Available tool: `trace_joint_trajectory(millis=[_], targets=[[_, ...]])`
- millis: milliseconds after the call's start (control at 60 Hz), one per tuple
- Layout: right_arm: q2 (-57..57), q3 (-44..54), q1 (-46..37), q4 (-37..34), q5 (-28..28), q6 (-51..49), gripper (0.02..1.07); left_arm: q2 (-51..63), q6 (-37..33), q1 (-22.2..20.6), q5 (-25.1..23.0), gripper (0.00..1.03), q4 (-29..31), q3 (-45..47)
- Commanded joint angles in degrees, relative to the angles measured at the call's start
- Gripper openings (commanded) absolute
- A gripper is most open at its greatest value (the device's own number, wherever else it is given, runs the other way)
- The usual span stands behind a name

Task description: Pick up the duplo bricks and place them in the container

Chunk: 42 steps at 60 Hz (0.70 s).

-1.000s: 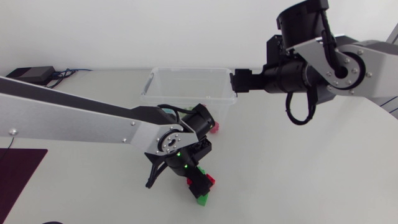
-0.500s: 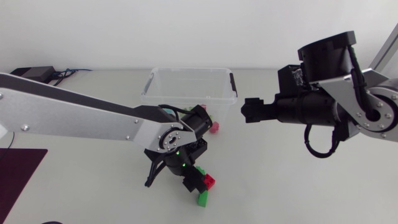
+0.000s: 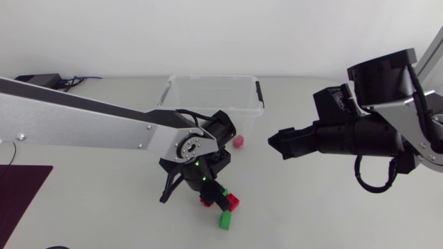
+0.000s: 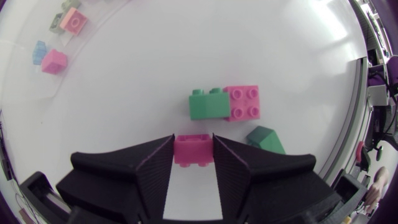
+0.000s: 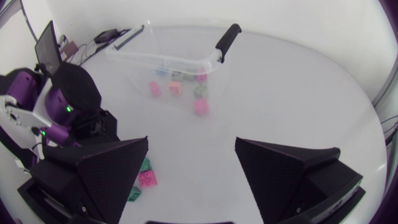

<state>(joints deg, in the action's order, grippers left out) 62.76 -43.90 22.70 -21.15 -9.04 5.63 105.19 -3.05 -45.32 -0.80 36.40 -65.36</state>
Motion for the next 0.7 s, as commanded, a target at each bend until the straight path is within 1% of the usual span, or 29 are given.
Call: trace_joint_trajectory(millis=[0,67,117,167,250,333,383,433,500,567,683], targets=[[2.9,1.5,-0.4,-2.7,-0.3,-5.6,1.03,-3.8,-1.1,0.7,-0.3,0.03,1.7,2.1],[4.8,2.0,-0.4,-3.5,-0.4,-8.7,1.03,-8.3,-3.1,1.1,-0.2,0.03,3.5,3.2],[6.2,2.5,-0.4,-4.3,-2.0,-11.6,1.03,-11.1,-4.4,1.4,-0.2,0.03,5.0,3.3],[6.8,4.0,0.0,-3.3,-3.9,-13.2,1.03,-14.0,-5.2,2.3,-0.2,0.03,5.8,3.0],[8.1,5.4,2.5,-2.1,-4.2,-12.6,1.02,-18.0,-6.4,3.3,-0.2,0.03,7.1,1.6],[11.6,5.2,7.7,-1.6,-2.0,-10.5,1.02,-21.9,-8.9,5.7,-0.3,0.03,10.0,-2.2],[13.6,4.6,9.4,-1.5,-0.4,-9.8,1.02,-22.8,-9.4,6.6,-0.3,0.03,10.7,-4.2],[15.7,3.5,10.8,-1.4,-0.2,-9.2,1.02,-23.8,-10.5,8.5,-1.0,0.03,11.5,-7.1],[17.7,2.3,12.7,-1.3,1.2,-9.1,1.02,-24.2,-11.0,9.6,-1.7,0.03,11.7,-9.4],[20.3,0.7,14.0,-1.3,2.0,-5.8,1.02,-25.0,-11.9,10.1,-1.8,0.03,11.1,-11.3],[24.8,-2.4,16.9,-2.7,2.0,-4.8,1.02,-24.9,-12.9,11.2,-1.8,0.03,6.0,-12.4]])
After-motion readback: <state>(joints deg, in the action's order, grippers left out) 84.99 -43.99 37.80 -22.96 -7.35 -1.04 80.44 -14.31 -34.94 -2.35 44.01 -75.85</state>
